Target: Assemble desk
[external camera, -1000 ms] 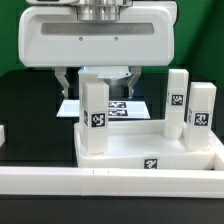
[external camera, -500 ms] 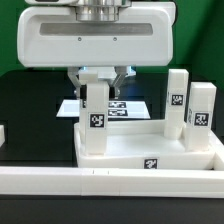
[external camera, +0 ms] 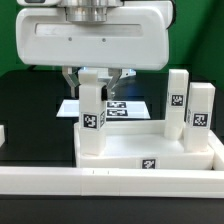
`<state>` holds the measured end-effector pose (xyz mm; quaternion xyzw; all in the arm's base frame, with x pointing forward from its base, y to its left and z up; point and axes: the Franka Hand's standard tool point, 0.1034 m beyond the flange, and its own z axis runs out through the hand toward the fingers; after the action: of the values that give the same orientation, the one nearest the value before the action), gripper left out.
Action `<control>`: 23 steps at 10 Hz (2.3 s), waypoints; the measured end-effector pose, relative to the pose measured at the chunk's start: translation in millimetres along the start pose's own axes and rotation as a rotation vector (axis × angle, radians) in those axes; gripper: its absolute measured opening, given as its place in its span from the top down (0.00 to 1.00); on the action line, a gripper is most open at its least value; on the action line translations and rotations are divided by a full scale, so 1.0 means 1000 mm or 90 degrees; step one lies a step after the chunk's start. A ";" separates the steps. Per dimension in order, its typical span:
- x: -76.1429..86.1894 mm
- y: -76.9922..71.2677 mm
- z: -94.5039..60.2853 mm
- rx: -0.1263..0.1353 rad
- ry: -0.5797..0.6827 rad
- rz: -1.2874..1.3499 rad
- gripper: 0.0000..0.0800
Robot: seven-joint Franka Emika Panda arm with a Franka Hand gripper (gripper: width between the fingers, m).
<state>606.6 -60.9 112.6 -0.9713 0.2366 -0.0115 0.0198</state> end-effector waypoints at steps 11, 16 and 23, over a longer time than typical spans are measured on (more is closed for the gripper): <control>0.001 -0.004 0.000 0.005 0.007 0.360 0.35; 0.001 -0.011 0.000 -0.002 0.018 0.025 0.19; 0.002 -0.010 -0.001 -0.025 0.019 -0.331 0.19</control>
Offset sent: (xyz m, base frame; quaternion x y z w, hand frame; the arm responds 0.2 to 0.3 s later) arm -0.0083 0.0083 -0.0065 -0.0316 -0.0452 0.2985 0.9528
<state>613.0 -53.4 113.9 -0.9994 -0.0207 -0.0261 -0.0065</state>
